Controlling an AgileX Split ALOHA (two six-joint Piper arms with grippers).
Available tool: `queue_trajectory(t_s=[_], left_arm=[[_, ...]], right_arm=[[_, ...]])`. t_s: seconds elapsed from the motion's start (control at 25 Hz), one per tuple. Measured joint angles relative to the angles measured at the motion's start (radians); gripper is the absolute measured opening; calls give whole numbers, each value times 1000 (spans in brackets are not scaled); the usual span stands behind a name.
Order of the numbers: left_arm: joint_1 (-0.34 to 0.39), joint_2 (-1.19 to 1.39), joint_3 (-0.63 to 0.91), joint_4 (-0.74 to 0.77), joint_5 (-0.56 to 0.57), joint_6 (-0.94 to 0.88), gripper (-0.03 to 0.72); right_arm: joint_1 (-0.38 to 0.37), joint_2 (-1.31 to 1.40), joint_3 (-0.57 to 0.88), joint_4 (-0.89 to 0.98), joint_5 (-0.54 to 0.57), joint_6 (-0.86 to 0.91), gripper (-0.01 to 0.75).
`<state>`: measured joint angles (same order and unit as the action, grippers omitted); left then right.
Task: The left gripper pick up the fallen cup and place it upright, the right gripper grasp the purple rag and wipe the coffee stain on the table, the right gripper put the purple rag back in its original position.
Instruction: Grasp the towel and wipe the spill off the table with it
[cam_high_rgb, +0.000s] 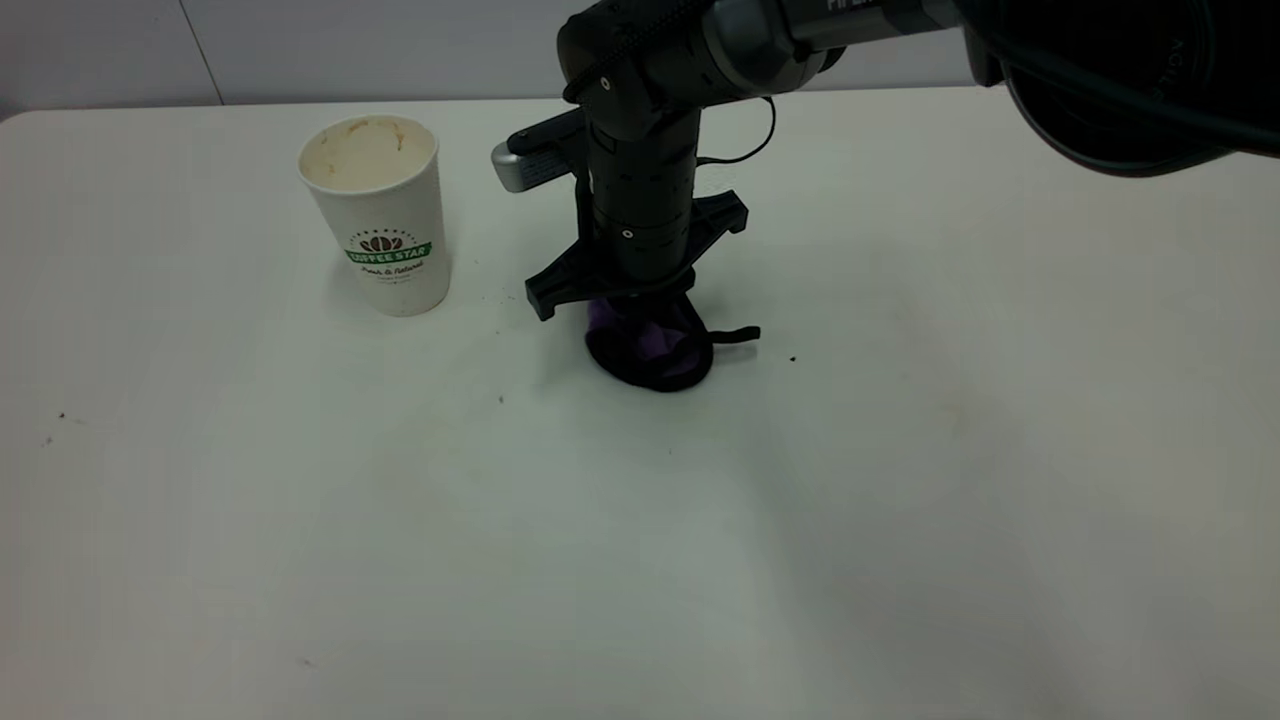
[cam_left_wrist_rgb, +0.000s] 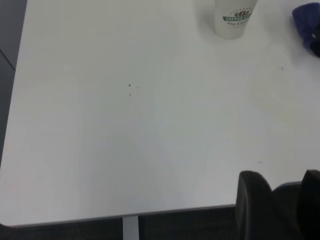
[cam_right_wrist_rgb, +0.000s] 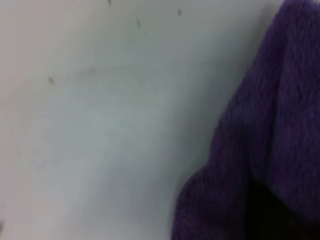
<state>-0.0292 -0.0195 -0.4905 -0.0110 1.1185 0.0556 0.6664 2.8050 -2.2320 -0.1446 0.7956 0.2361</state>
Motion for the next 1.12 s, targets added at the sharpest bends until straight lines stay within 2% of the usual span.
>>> queue_trajectory(t_s=[0.2,0.36,0.56,0.72,0.88,1.12], left_arm=[[0,0,0,0,0,0,239],[0,0,0,0,0,0,239],[0,0,0,0,0,0,239],[0,0,0,0,0,0,239],[0,0,0,0,0,0,239],[0,0,0,0,0,0,239]], right_arm=[[4,-4,0,101,59,-87,63],[41,-3,0,223,58,-166,63],[114,0,1,301,-48,-215,63],[127,5,7,317,-144,-217,63],[92,6,8,302,-203,-197,63],[-30,6,8,272,-198,-133,63]])
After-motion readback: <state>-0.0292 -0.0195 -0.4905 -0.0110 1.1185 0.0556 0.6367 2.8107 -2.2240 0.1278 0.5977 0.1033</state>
